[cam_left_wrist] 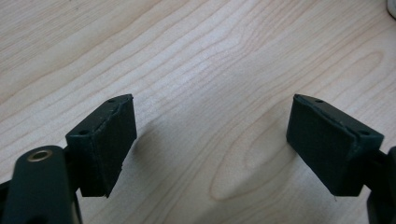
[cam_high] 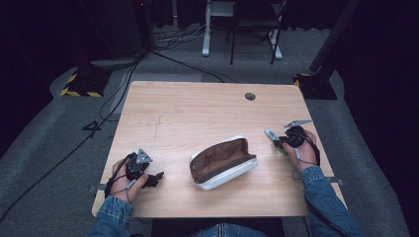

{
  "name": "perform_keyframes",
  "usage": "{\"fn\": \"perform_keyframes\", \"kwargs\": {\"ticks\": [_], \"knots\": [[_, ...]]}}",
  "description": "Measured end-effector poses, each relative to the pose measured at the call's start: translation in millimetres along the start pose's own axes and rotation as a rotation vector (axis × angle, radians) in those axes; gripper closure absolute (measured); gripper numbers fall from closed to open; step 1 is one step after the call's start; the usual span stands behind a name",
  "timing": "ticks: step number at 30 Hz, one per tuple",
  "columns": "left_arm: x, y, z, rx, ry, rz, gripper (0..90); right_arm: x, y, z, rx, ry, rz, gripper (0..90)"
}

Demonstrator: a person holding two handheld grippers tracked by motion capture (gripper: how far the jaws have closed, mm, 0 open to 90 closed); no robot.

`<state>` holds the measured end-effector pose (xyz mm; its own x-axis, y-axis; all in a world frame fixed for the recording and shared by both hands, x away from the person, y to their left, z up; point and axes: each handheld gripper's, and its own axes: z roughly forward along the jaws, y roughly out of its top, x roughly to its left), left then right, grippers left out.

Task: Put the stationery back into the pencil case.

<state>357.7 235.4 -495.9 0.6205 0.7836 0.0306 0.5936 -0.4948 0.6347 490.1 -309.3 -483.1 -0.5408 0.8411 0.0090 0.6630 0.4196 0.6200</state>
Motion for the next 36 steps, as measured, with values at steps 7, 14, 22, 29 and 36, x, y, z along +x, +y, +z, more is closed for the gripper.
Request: {"fn": "perform_keyframes", "kwargs": {"ticks": [7,14,22,29,36], "knots": [[3.6,-1.7,2.7,-0.024,-0.014,-0.023,15.6,0.3,0.1,-0.1,0.001,-0.001,-0.010,66.8],[6.5,-5.6,6.2,-0.073,-0.030,-0.028,14.6,0.8,0.0,-2.0,-0.008,-0.002,-0.013,66.8],[6.1,-5.5,6.5,-0.075,-0.028,-0.034,14.6,3.0,3.4,-9.4,-0.027,0.005,-0.032,66.8],[4.2,-5.8,6.4,-0.074,-0.019,-0.056,14.5,5.8,9.4,-24.1,-0.058,0.013,-0.039,66.8],[4.3,-5.8,6.3,-0.073,-0.019,-0.055,14.5,11.2,16.0,-37.5,-0.086,0.024,-0.060,66.8]]}}
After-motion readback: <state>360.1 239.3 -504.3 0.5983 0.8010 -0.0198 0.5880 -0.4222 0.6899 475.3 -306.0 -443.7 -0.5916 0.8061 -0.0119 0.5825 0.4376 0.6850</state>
